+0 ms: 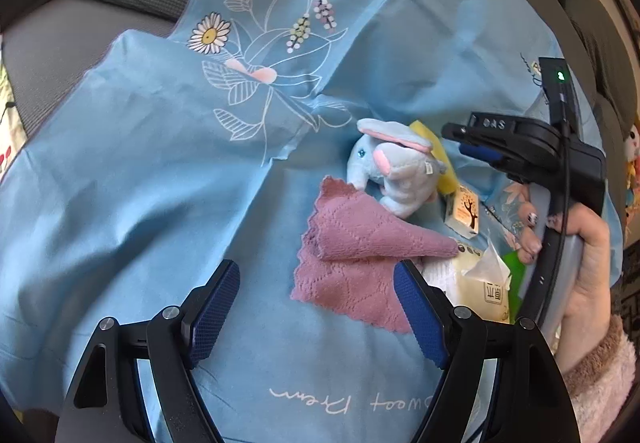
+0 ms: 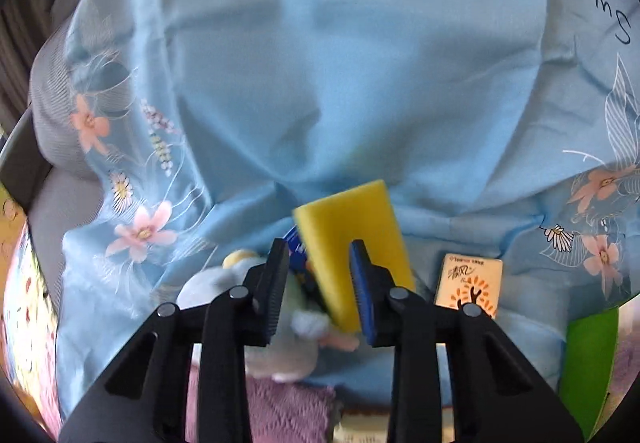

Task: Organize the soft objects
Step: 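Move the right tool back to the pile above the yellow sponge, then grasp the yellow sponge with the right gripper and lift, then carry the yellow sponge with the right gripper into the green box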

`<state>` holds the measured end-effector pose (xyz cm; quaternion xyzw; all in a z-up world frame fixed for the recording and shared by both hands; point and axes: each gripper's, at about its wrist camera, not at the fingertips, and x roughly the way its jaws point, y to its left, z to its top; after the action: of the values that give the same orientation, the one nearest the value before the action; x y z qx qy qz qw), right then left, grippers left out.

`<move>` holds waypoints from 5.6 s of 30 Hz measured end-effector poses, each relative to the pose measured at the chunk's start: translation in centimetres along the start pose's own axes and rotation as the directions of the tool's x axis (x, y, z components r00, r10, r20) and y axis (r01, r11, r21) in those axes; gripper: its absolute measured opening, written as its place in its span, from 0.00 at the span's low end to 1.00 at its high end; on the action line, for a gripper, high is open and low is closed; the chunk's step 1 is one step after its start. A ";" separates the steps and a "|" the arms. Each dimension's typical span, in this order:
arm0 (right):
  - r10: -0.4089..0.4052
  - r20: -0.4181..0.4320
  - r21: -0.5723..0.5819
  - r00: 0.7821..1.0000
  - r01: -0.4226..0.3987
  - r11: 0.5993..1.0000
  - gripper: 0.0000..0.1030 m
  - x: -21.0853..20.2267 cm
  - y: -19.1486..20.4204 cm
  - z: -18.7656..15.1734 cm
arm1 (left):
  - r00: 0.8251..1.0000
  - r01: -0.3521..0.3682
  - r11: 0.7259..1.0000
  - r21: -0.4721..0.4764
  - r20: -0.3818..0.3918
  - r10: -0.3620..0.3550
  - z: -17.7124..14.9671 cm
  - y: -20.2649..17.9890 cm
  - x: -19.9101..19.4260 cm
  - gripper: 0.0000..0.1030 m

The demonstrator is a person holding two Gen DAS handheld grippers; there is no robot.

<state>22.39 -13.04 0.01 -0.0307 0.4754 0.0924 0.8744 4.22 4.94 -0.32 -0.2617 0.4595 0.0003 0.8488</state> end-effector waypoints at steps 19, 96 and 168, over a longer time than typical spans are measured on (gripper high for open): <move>0.227 0.039 0.002 0.973 -0.227 0.974 0.24 -9.2 -0.5 -7.5 | 0.999 0.006 1.000 -0.025 -0.049 -0.008 0.3 0.7 1.5 0.77; 0.364 -0.042 0.226 0.930 -0.346 0.911 0.46 -9.4 -4.4 -21.0 | 0.975 0.128 0.977 0.169 -0.204 -0.092 -13.8 -5.7 1.7 0.68; -0.030 0.334 0.717 0.942 -0.233 0.657 0.39 -19.4 -31.5 -25.0 | 0.923 0.372 0.634 0.678 -0.341 -0.177 -19.0 -37.7 8.1 0.41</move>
<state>-2.57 -50.07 1.52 0.3729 0.3254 -0.0576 0.8670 3.16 -37.98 1.67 0.0340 0.4752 -0.3453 0.8086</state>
